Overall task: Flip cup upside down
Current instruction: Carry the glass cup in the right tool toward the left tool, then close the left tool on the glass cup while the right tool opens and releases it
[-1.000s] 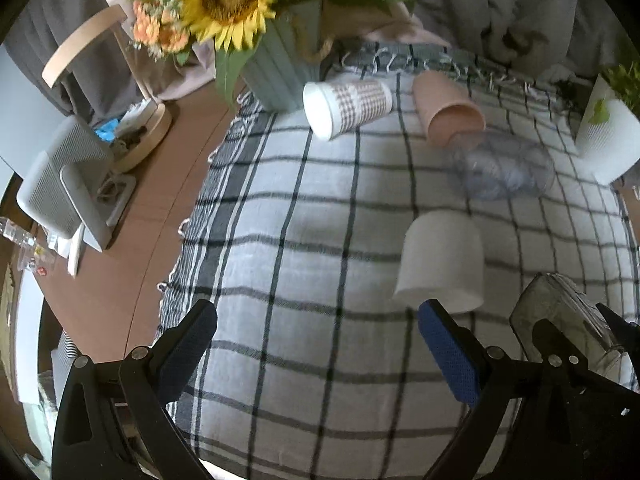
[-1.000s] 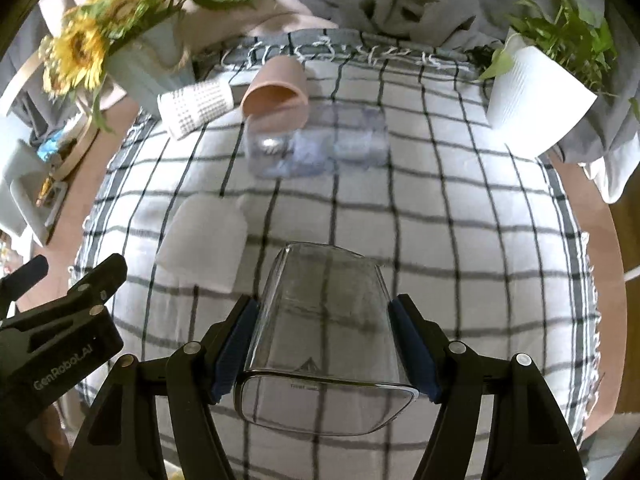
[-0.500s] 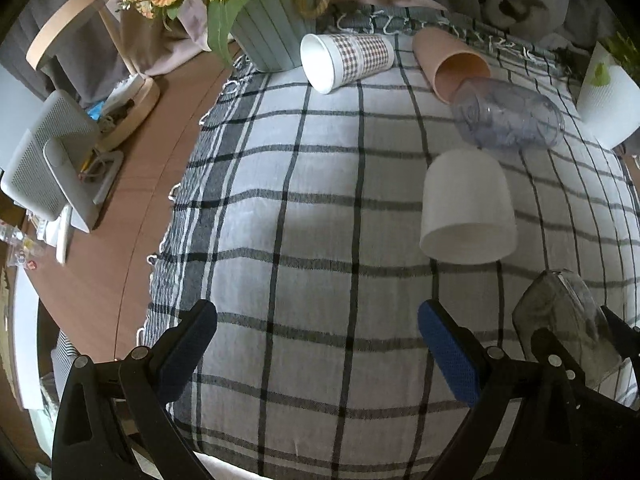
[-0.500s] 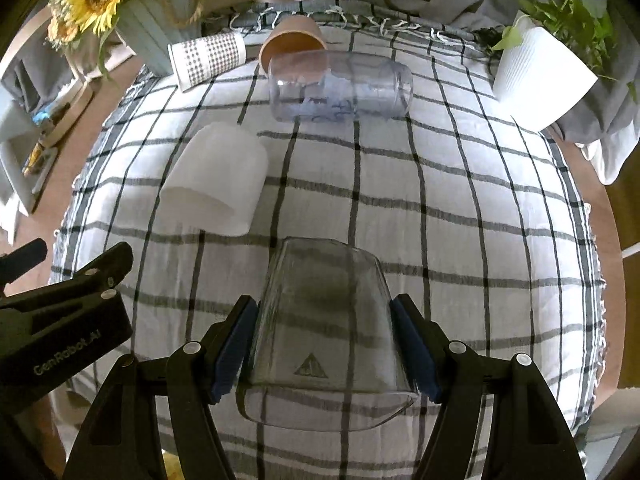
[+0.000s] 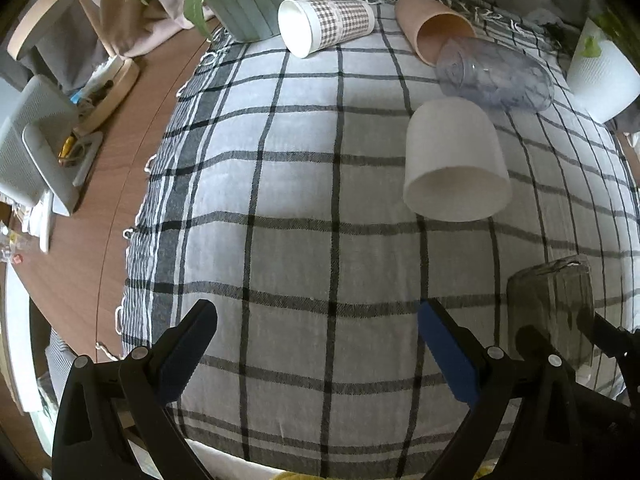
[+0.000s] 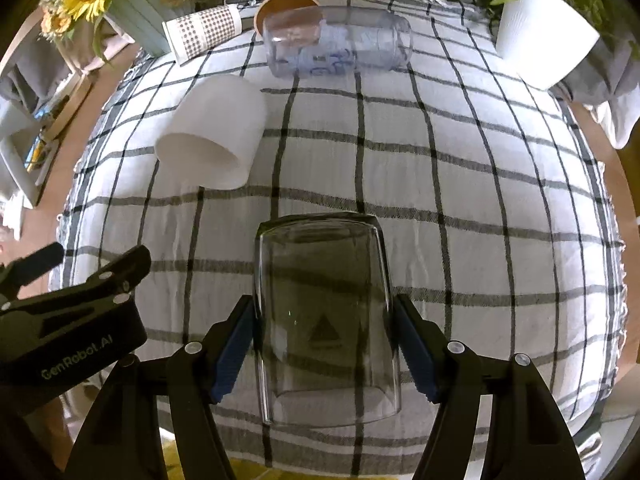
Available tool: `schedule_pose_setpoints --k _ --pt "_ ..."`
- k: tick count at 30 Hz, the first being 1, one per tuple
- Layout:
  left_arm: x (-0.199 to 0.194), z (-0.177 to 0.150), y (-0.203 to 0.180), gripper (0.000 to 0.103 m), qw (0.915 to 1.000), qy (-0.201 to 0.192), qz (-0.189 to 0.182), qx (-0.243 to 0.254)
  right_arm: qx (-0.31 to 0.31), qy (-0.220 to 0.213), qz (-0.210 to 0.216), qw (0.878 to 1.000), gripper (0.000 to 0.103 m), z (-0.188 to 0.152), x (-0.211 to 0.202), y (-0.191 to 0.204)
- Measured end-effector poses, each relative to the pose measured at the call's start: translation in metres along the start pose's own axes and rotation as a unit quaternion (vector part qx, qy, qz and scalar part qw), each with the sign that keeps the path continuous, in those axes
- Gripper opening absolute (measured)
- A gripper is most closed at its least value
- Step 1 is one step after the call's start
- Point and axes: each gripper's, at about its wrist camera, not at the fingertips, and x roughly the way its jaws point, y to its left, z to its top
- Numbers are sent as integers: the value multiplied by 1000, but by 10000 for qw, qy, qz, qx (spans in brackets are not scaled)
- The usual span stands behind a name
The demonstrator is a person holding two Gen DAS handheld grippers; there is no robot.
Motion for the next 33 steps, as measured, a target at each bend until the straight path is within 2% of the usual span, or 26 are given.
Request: schedule_pose_setpoints --k 1,3,6,13,17,20,24,30,33 --pt "-1 0 1 102 10000 7 -6 -33 484 32 -134 9987 69 0 0 -1" --pt "-3 0 2 102 9999 18 -43 -97 518 53 -57 9986 74 -1 -2 -3" --pt "-14 -1 3 102 9997 -36 -121 -186 510 -19 -81 9987 74 -5 -18 -5" --pt "-38 3 -16 102 9974 -18 -697 -176 714 -862 -231 9934 75 -10 -84 -25" --pt "-45 8 -38 102 9946 72 -1026 -112 917 -1207 -326 9879 75 -8 -106 -50" --pt "-40 12 -58 102 9908 332 -1304 -110 981 -1229 -345 9870 75 -7 -108 -60" --pt "-33 16 -88 102 9893 571 -1340 -44 1124 -1231 -384 9853 75 -11 -108 -83" --pt "-22 27 -116 102 9893 730 -1264 -77 1237 -1176 -393 9845 75 -16 -105 -114" --pt "-11 33 -126 98 9891 874 -1170 -158 1291 -1151 -345 9843 75 -15 -101 -127"
